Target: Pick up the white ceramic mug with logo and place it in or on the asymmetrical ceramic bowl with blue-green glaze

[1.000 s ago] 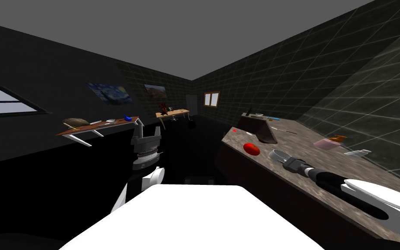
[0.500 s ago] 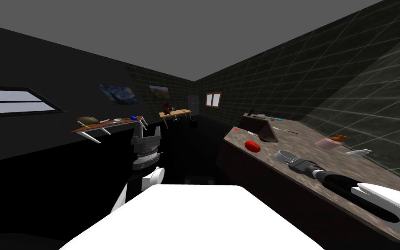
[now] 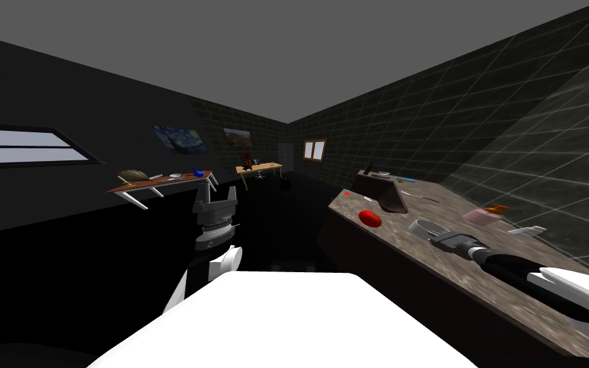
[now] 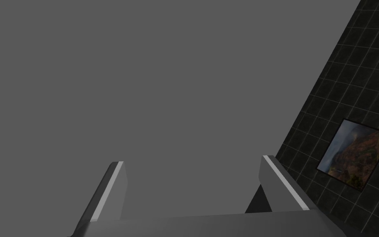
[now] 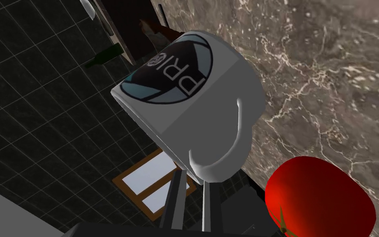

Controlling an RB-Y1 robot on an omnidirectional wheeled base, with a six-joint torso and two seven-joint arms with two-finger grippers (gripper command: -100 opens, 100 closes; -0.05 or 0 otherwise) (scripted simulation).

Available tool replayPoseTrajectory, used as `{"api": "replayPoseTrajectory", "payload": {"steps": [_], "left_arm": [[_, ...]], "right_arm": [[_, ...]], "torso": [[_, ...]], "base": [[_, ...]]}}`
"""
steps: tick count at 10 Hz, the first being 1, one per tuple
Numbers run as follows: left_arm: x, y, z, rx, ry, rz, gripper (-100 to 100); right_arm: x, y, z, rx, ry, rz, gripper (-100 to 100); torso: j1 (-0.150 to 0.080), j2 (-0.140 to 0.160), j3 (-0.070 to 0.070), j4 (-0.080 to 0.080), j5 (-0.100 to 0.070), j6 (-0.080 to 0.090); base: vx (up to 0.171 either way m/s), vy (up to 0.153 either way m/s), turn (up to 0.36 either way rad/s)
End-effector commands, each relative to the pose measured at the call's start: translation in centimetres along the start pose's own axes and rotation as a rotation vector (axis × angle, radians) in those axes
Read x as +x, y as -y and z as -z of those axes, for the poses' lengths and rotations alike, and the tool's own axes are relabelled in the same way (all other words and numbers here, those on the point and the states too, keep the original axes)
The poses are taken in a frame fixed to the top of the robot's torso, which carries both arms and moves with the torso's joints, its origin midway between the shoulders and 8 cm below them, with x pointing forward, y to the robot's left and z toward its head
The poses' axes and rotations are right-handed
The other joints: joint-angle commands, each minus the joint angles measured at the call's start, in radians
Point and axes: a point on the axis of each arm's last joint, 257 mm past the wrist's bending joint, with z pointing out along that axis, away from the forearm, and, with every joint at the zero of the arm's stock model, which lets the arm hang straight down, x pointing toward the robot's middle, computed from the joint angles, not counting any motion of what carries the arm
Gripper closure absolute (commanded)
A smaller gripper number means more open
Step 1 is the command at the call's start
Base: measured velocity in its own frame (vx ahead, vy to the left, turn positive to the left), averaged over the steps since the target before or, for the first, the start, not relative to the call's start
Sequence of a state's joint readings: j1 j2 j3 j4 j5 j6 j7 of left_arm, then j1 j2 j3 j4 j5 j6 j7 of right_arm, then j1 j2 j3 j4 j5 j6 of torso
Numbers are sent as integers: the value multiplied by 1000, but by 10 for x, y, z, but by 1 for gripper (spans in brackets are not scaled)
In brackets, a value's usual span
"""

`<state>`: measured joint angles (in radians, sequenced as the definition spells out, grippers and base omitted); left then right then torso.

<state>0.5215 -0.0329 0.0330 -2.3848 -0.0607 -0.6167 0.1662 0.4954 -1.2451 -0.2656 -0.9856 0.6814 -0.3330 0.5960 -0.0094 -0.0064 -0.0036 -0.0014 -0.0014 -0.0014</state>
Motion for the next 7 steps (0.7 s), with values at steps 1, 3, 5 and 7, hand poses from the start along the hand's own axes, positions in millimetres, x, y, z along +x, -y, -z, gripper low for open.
{"api": "replayPoseTrajectory", "payload": {"steps": [1,3,5,7], "left_arm": [[0,0,0,0,0,0,0],[0,0,0,0,0,0,0],[0,0,0,0,0,0,0],[0,0,0,0,0,0,0]], "right_arm": [[-7,5,-1,6,6,-10,100],[-14,10,-1,5,13,-15,100],[-22,14,-2,0,20,-19,100],[-29,16,-2,-7,26,-22,100]], "torso": [[0,0,0,0,0,0],[-1,-4,-2,-1,-1,-1],[-1,-1,-1,0,-1,0],[-1,-4,-2,-1,-1,0]], "base": [[173,-165,24],[147,-151,27],[130,-155,16],[173,-155,19]]}}
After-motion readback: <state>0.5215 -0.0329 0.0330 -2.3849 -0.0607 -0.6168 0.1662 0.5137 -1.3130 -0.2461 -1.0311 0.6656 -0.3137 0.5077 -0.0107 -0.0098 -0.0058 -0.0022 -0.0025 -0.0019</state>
